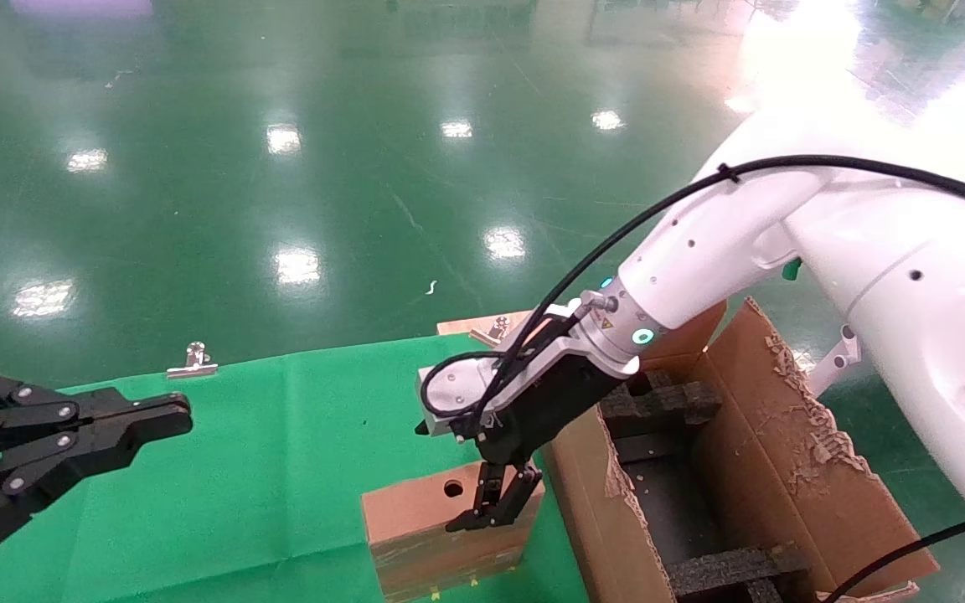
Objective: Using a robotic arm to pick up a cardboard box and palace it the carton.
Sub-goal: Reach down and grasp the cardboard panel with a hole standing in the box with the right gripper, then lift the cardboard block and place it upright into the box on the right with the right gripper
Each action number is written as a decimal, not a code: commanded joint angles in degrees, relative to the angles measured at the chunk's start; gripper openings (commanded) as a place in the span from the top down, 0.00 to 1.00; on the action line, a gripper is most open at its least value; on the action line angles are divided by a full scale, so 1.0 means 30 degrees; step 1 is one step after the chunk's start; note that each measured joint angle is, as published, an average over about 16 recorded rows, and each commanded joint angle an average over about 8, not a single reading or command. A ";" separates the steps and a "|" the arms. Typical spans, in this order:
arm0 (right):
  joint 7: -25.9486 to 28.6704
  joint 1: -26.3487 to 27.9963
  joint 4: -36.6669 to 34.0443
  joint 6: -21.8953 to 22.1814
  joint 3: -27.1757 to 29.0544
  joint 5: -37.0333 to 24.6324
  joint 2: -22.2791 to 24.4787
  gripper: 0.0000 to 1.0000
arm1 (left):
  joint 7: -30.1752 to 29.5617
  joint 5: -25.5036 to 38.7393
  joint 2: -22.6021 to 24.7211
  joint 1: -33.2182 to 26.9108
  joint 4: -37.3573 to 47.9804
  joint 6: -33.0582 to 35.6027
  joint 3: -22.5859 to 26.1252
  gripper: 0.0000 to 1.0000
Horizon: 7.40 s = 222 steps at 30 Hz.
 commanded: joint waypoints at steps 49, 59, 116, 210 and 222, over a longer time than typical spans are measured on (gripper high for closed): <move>-0.2699 0.1387 -0.2231 0.0061 -0.4017 -0.0058 -0.1582 1.00 | 0.0006 -0.0015 -0.0005 0.0002 0.0004 -0.0009 0.0008 0.00; -0.2685 0.1371 -0.2216 0.0100 -0.3994 -0.0070 -0.1572 1.00 | 0.0005 -0.0014 -0.0005 0.0001 0.0004 -0.0009 0.0008 0.00; -0.3357 1.2347 -0.5719 -0.0221 -1.0960 0.5868 0.6008 1.00 | 0.0018 -0.0029 -0.0012 -0.0007 0.0011 -0.0014 0.0031 0.00; 3.2464 0.9232 1.2559 1.3450 -1.8606 -0.6144 1.6312 1.00 | 0.0036 -0.0056 -0.0024 -0.0012 0.0023 -0.0026 0.0060 0.00; 3.4785 0.8921 1.2792 1.3776 -1.8838 -0.7672 1.5982 1.00 | 0.0038 -0.0061 -0.0026 -0.0008 0.0027 -0.0033 0.0059 0.00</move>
